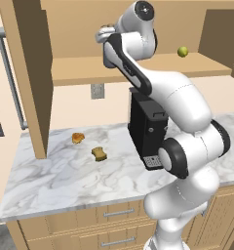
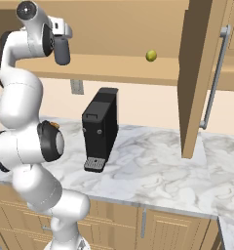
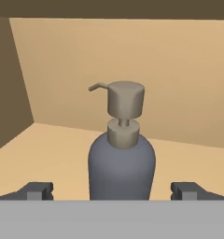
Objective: Pick the soap dispenser and sponge from the cabinet and place them on the counter.
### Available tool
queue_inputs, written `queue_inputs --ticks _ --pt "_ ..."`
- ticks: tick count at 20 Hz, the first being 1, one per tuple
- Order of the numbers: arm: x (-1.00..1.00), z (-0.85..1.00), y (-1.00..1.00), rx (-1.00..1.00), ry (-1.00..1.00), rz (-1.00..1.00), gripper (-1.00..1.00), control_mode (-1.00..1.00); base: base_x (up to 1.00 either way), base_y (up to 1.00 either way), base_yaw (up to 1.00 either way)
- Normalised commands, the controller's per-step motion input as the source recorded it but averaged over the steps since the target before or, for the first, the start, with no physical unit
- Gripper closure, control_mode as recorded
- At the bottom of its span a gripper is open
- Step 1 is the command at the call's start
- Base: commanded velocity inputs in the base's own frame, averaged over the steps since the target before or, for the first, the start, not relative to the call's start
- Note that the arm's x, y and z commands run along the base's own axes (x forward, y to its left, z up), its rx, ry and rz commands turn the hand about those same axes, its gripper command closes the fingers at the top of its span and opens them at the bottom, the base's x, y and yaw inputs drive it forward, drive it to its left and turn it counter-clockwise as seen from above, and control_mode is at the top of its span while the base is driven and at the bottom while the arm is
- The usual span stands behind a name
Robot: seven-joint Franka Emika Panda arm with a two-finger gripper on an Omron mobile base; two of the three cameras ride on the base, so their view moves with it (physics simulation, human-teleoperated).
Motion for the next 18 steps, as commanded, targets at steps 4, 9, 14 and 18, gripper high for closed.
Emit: queue_inputs --ticks 4,9,14,18 --pt "0.26 -0.01 0.07 -0.02 0.00 0.00 -1.00 -1.00 0.00 0.00 0.00" --pt "0.22 0.00 0.06 -0.02 0.00 0.00 -1.00 -1.00 0.00 0.00 0.00" --pt "0.17 0.00 0.03 -0.02 0.00 0.00 -1.00 -1.00 0.00 0.00 0.00" --pt "0.15 -0.01 0.01 -0.02 0.00 0.00 -1.00 -1.00 0.00 0.00 0.00"
